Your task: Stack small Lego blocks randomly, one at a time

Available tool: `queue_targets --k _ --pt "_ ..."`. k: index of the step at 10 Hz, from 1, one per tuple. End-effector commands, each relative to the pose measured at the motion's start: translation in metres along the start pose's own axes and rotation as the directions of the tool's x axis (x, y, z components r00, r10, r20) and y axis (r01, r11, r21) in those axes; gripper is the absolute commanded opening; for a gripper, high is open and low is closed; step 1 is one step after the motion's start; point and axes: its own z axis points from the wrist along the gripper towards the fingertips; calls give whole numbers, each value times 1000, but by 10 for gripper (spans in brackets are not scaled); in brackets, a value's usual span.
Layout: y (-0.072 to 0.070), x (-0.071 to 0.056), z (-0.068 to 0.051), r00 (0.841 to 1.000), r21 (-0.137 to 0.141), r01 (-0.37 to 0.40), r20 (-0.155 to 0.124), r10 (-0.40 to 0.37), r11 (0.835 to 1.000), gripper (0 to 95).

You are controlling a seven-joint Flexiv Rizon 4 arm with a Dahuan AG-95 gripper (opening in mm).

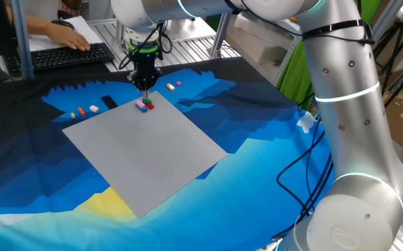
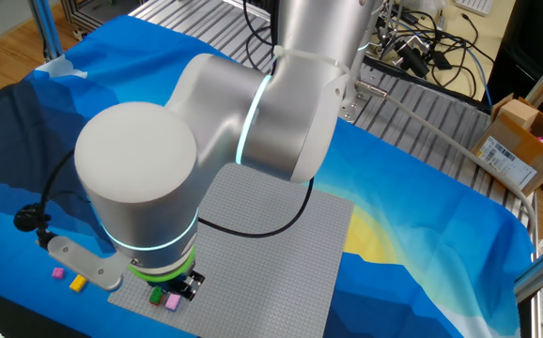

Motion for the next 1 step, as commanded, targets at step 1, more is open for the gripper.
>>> queue_targets --k 1 --pt "0 2 0 1000 -2 2 0 -2 1000 0"
